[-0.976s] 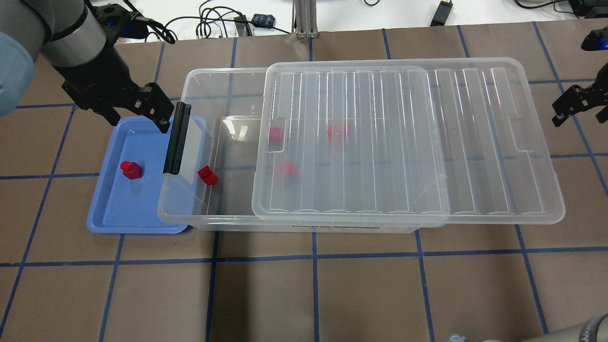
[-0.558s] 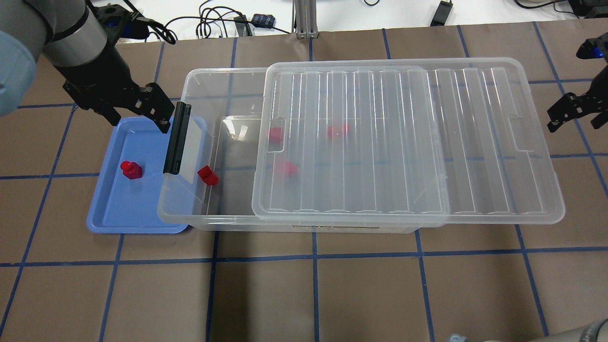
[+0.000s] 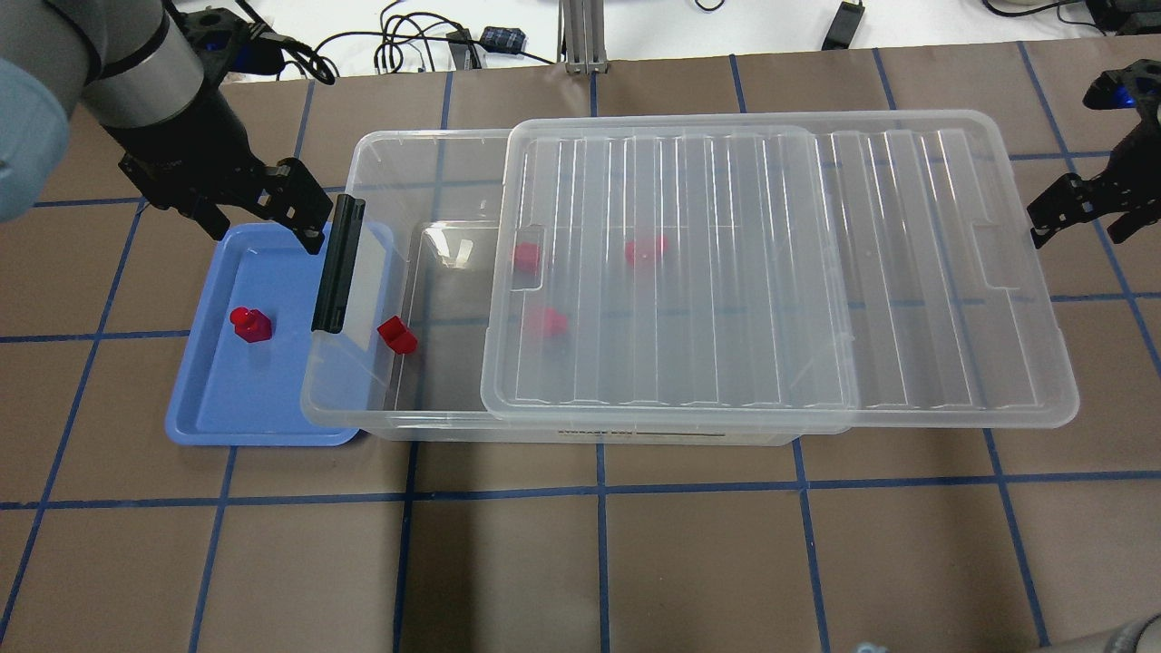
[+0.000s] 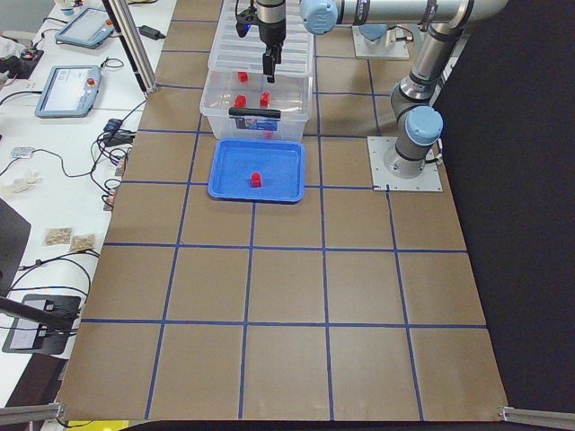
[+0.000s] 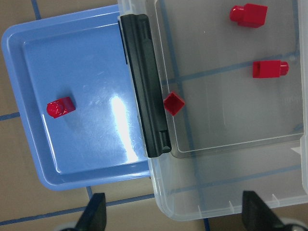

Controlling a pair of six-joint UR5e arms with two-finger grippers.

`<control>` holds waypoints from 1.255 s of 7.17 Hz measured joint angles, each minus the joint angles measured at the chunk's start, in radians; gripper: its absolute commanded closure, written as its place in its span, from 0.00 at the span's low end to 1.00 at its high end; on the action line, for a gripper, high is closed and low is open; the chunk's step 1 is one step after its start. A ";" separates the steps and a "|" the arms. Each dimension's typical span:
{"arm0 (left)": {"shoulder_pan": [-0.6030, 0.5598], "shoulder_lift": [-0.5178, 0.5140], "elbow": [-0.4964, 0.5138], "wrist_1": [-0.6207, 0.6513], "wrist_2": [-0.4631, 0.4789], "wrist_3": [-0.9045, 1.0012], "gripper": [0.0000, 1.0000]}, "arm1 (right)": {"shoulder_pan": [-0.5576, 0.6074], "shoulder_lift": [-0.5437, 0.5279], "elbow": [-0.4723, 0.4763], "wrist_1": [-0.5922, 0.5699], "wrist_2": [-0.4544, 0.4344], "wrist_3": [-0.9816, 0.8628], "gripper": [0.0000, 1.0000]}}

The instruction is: Place red block in blue tray from box

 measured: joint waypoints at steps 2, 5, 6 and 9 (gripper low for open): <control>0.000 -0.001 0.000 0.001 0.003 0.000 0.00 | 0.031 -0.005 0.000 -0.001 0.002 0.020 0.00; 0.000 -0.001 0.000 0.002 0.005 0.000 0.00 | 0.074 -0.005 0.000 -0.001 0.003 0.029 0.00; 0.002 -0.001 0.000 0.002 0.005 0.000 0.00 | 0.088 -0.005 0.000 -0.001 0.003 0.036 0.00; 0.004 -0.001 0.000 0.006 0.005 0.000 0.00 | 0.147 -0.006 0.001 0.001 0.003 0.089 0.00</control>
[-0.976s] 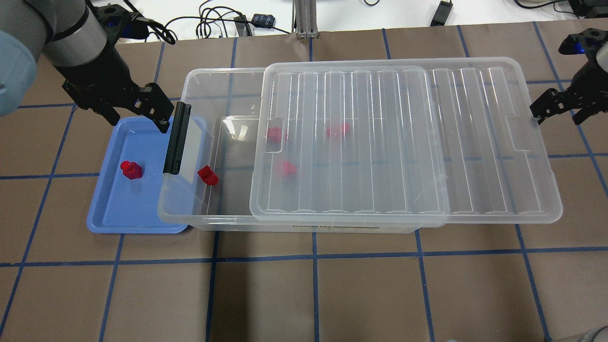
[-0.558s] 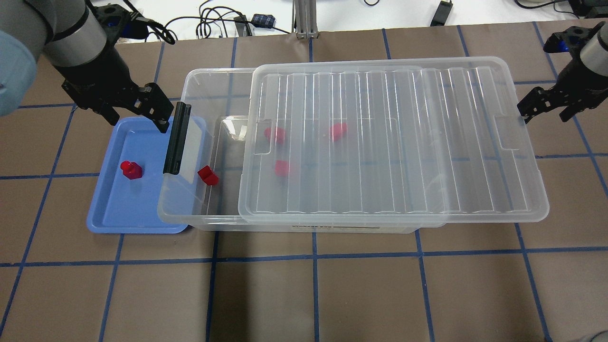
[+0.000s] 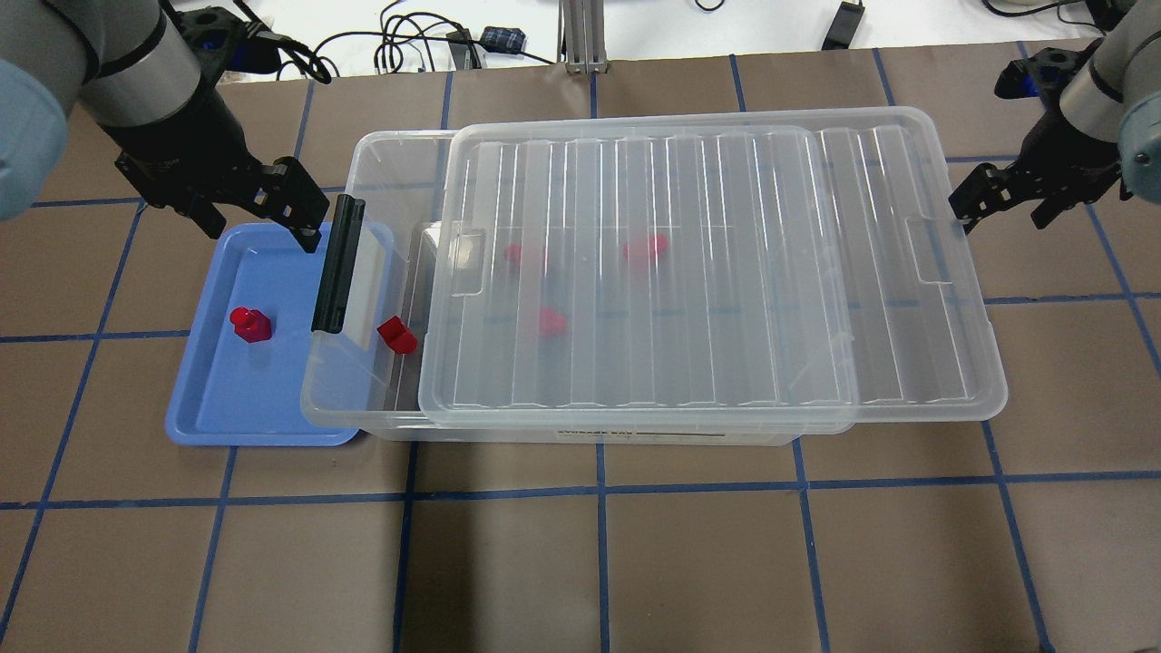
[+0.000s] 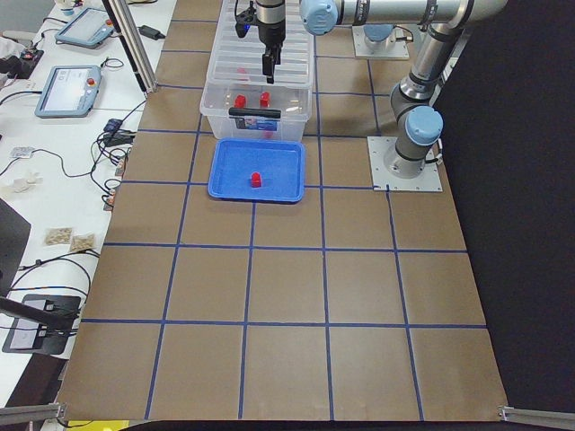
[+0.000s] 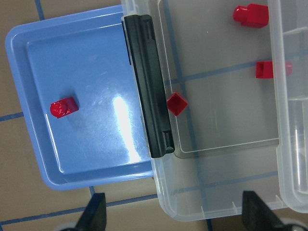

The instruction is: Place red block in blue tray from box

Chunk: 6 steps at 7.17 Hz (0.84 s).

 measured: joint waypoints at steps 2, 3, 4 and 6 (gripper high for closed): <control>0.002 0.000 0.000 0.003 0.000 0.001 0.00 | 0.056 0.001 0.001 0.000 0.001 0.062 0.00; 0.003 0.000 0.000 0.003 0.000 0.001 0.00 | 0.095 0.002 0.003 -0.003 0.001 0.100 0.00; 0.003 0.000 0.000 0.004 0.000 0.001 0.00 | 0.130 0.002 0.006 -0.006 0.000 0.131 0.00; 0.003 -0.001 0.000 0.005 0.000 0.001 0.00 | 0.158 0.003 0.007 -0.009 0.000 0.152 0.00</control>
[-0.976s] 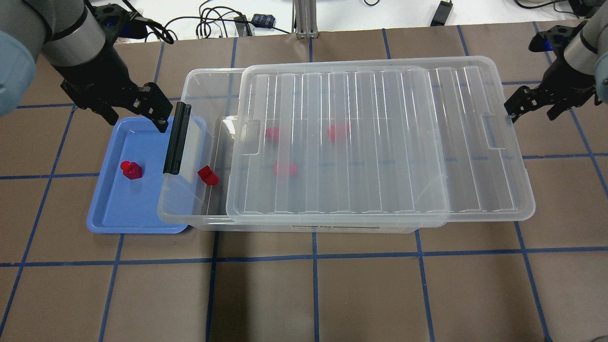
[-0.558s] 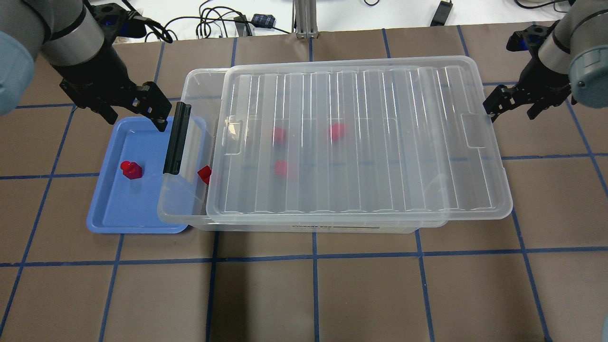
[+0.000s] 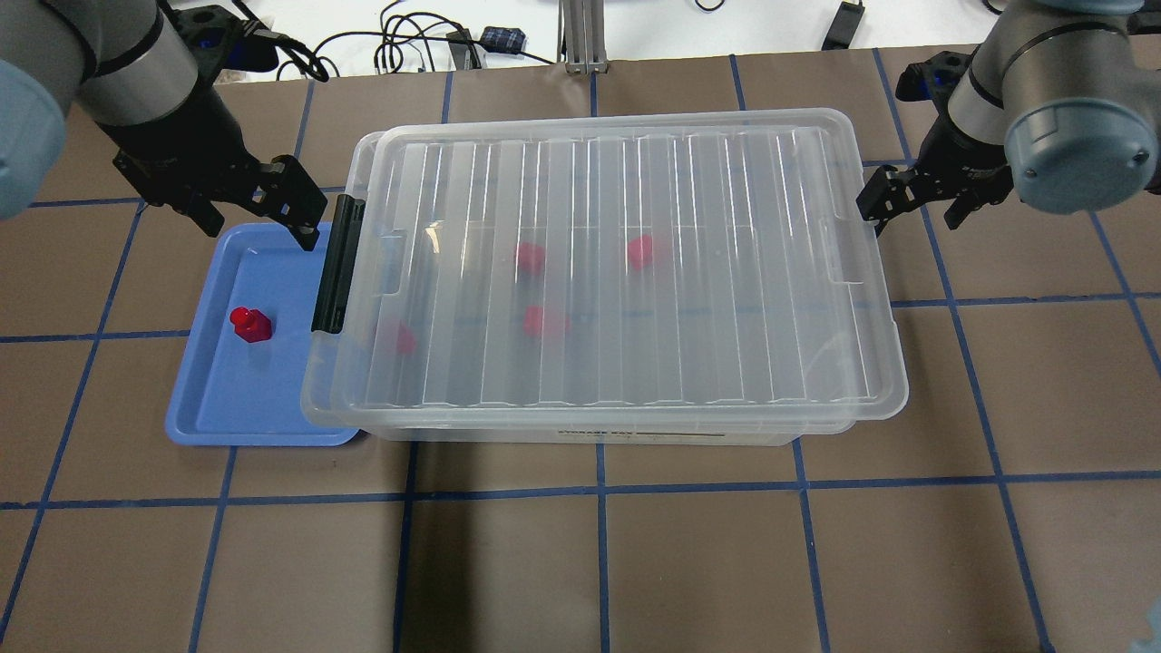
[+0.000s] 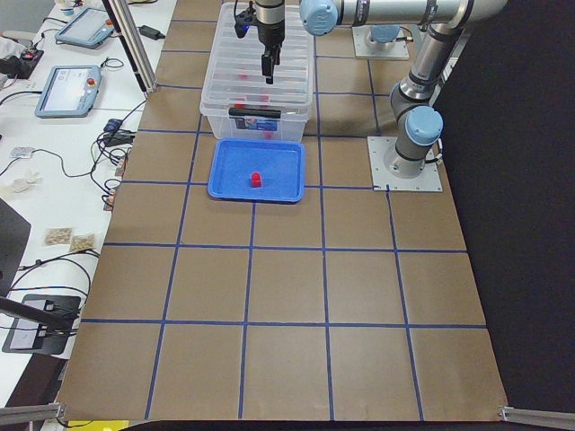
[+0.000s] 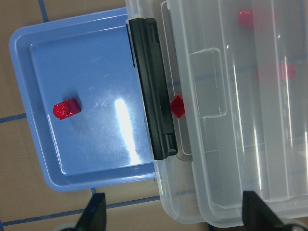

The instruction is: Place red block in blue tray from box

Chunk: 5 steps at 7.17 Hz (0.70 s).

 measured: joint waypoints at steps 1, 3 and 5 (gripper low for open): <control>0.000 0.000 0.000 0.000 -0.001 0.000 0.00 | 0.002 0.000 -0.003 0.000 0.000 0.001 0.00; 0.000 0.000 0.001 0.000 0.000 0.000 0.00 | -0.004 -0.003 -0.026 0.002 -0.003 -0.007 0.00; 0.001 0.007 0.002 0.000 -0.006 -0.002 0.00 | -0.009 -0.047 -0.088 0.061 -0.007 -0.015 0.00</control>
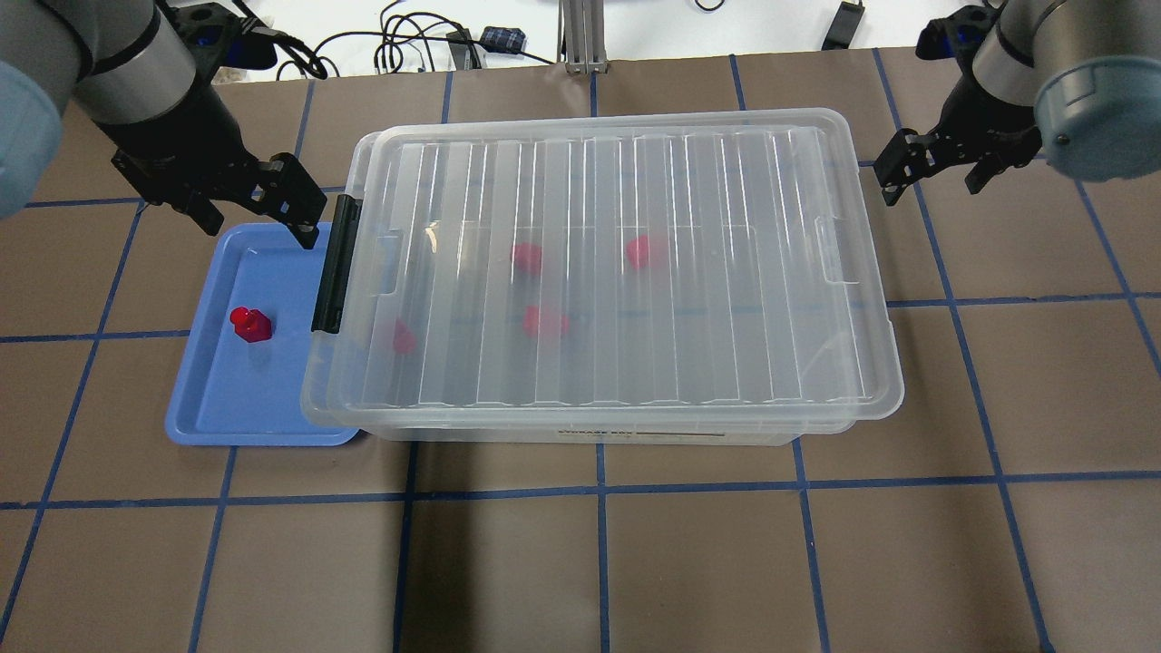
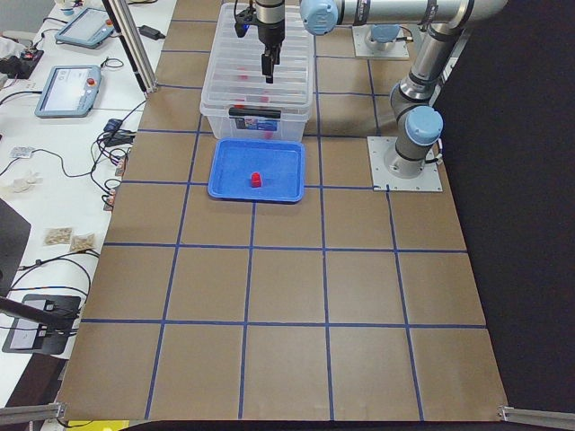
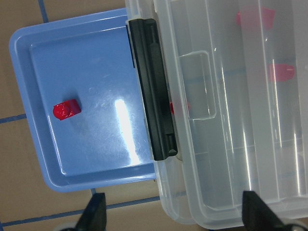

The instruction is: Place red block in blue tray from box

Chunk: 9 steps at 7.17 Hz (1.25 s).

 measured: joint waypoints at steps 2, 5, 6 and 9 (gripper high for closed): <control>0.000 0.008 0.001 0.004 -0.002 -0.076 0.00 | 0.008 -0.080 -0.055 0.110 0.002 0.021 0.00; -0.002 0.008 0.000 0.008 0.002 -0.143 0.00 | 0.136 -0.169 -0.072 0.177 0.065 0.237 0.00; -0.003 0.008 0.000 0.008 0.002 -0.147 0.00 | 0.192 -0.175 -0.073 0.176 0.068 0.301 0.00; -0.003 0.007 0.000 0.009 -0.001 -0.146 0.00 | 0.263 -0.175 -0.075 0.170 0.043 0.395 0.00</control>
